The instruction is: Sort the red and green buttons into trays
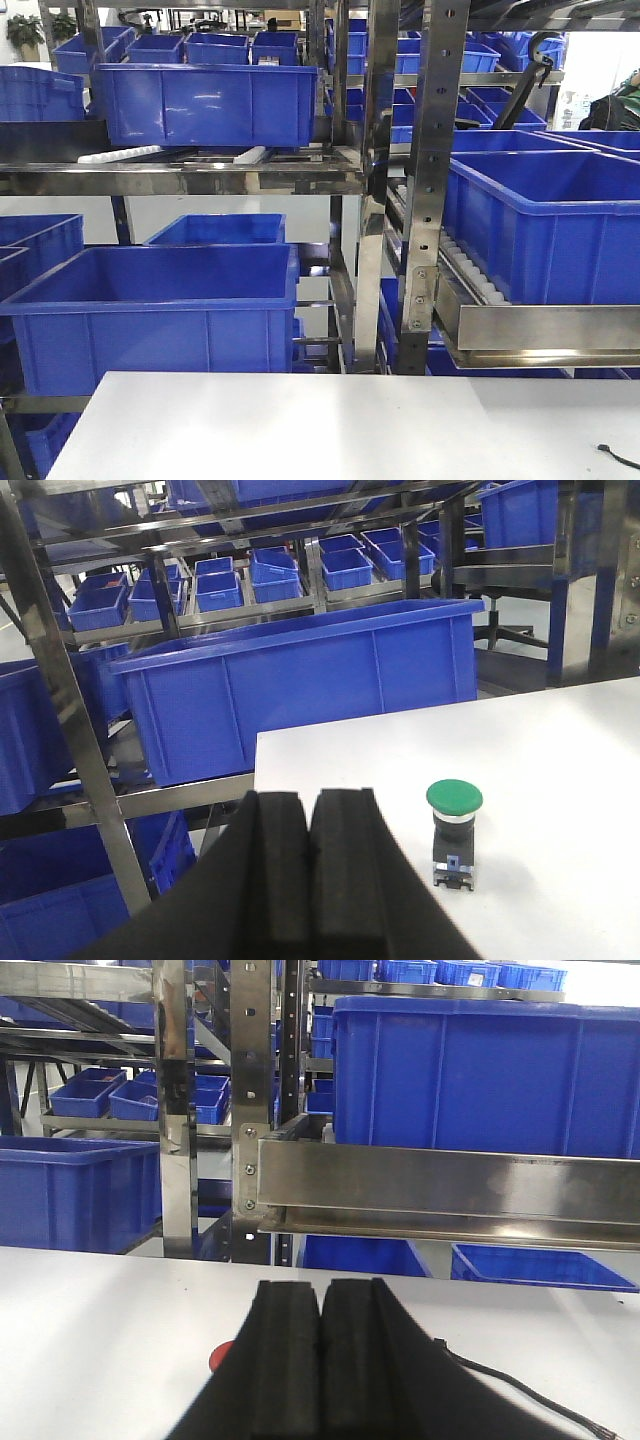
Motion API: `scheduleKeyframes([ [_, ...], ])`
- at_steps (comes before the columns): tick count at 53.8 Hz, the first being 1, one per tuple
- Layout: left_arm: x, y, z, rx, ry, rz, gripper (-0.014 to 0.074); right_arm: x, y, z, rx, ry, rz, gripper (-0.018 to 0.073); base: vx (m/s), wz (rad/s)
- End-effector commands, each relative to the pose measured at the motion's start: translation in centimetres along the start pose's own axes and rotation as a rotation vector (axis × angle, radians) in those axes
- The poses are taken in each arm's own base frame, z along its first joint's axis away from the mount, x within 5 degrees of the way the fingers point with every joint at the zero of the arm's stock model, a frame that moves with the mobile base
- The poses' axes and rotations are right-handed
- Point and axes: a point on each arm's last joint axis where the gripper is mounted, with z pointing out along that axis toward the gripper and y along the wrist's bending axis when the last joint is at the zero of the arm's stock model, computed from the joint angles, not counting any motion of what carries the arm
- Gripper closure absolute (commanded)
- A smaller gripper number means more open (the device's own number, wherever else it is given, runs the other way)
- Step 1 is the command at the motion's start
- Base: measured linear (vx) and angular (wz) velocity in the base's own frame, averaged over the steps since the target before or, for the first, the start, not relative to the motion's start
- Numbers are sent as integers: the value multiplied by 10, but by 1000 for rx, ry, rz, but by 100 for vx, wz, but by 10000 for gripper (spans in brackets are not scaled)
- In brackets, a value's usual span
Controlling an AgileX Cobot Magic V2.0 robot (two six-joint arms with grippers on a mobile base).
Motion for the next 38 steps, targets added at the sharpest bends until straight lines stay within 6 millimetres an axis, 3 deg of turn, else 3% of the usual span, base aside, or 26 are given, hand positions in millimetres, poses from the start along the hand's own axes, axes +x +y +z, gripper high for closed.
scheduleKeyframes([
  [1,-16,1,-2,-8,-108,-8,601,-4,0,0,9,-81,-13,571,0,0],
  [38,-18,2,-3,-10,-135,-6,601,-7,-1,-1,12,-123,-13,571,0,0],
])
